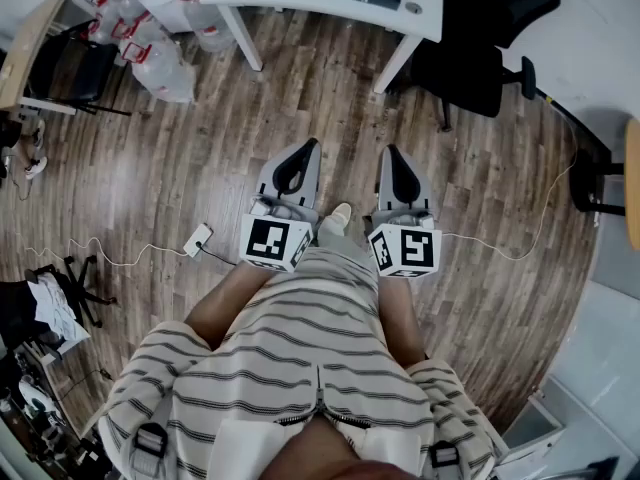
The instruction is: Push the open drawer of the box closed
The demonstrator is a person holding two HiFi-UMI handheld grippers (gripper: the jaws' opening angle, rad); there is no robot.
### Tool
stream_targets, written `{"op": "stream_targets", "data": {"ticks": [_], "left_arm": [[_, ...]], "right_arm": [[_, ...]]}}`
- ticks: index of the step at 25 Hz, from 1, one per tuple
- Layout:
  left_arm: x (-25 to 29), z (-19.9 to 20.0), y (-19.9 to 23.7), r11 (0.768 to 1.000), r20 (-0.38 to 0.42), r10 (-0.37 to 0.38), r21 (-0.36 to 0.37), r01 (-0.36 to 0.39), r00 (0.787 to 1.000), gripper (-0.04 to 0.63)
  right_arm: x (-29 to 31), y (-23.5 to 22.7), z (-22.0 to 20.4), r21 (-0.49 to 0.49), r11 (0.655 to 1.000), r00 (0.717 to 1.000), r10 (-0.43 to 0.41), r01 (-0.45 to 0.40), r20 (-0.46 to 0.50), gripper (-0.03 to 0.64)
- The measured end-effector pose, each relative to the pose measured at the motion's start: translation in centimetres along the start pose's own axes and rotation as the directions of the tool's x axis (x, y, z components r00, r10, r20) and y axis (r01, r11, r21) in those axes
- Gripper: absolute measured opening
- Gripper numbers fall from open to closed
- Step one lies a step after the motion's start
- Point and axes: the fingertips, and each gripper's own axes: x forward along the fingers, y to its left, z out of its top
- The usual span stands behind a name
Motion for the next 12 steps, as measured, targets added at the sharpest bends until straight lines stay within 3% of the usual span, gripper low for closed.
{"op": "stream_targets", "data": {"ticks": [12], "left_arm": [[2.5,-0.6,-0.5,1.000,-0.007,-0.001,-0.008,0.001,1.000,0.002]], "right_arm": [[1.5,-2.1,-0.6,0.024,0.999,0.999,0.047,-0.046,-0.021,0.009]]}}
